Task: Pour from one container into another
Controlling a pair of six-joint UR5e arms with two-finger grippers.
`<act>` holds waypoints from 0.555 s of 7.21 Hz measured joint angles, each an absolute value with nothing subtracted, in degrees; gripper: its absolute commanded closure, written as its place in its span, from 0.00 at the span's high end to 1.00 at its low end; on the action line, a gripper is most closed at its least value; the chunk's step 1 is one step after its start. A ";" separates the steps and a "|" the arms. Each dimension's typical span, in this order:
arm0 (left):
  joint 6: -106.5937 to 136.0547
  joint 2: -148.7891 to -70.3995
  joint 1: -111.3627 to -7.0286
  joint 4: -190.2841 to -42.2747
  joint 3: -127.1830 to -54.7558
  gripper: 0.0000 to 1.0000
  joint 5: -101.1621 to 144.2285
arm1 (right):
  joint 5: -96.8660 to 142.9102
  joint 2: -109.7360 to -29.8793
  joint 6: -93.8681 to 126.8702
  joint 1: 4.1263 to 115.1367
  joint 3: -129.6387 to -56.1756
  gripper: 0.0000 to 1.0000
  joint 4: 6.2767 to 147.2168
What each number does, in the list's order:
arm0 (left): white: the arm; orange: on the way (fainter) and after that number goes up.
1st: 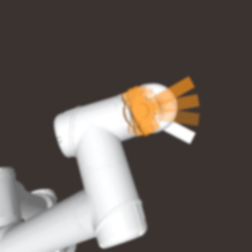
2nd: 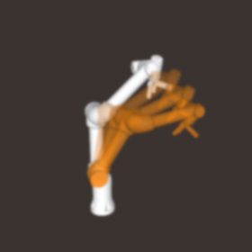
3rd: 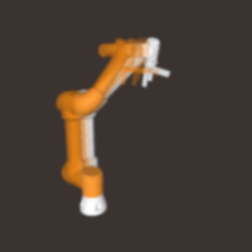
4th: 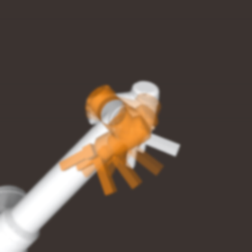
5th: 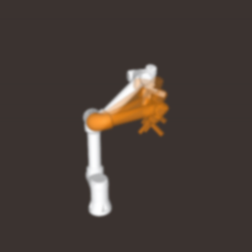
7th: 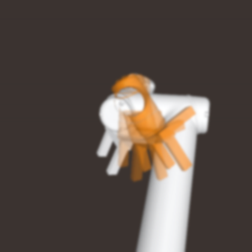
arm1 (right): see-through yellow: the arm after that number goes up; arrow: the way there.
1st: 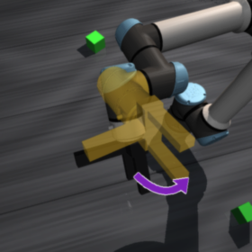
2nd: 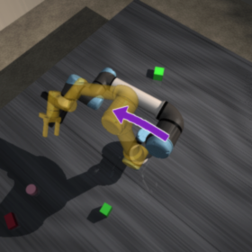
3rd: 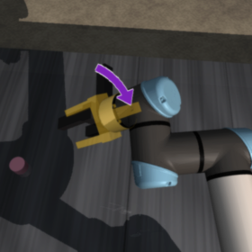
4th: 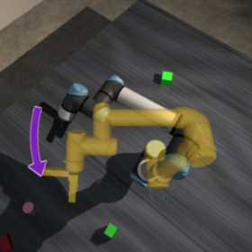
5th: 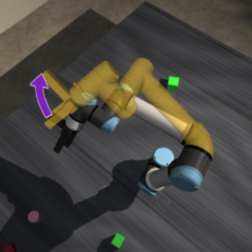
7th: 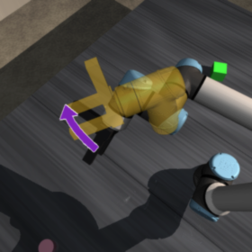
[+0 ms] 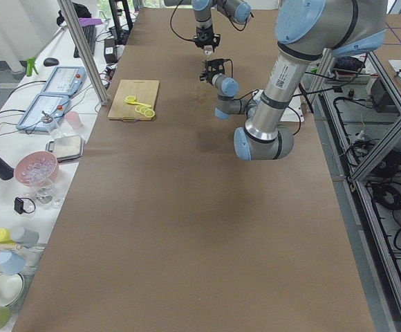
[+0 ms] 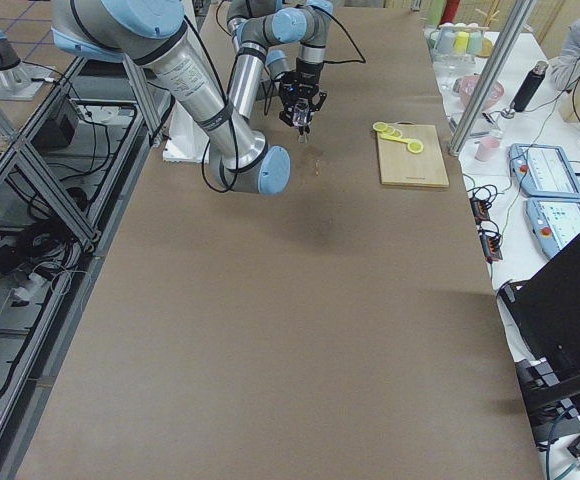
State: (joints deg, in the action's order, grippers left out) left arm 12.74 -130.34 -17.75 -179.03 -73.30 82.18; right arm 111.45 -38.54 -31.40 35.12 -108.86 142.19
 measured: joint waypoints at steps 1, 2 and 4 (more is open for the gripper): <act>12.74 -130.34 -17.75 -179.03 -73.30 0.00 82.18 | 111.43 -38.06 -31.42 35.14 -108.00 0.00 142.15; 12.75 -130.34 -17.75 -179.03 -73.30 0.00 82.18 | 111.29 -37.66 -31.40 35.15 -107.30 0.00 142.13; 12.74 -130.34 -17.75 -179.03 -73.30 0.00 82.23 | 110.75 -36.96 -31.38 35.16 -106.29 0.00 142.50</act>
State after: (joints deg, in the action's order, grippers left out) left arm 12.74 -130.34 -17.75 -179.03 -73.30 82.23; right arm 110.75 -36.96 -31.38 35.16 -106.29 142.50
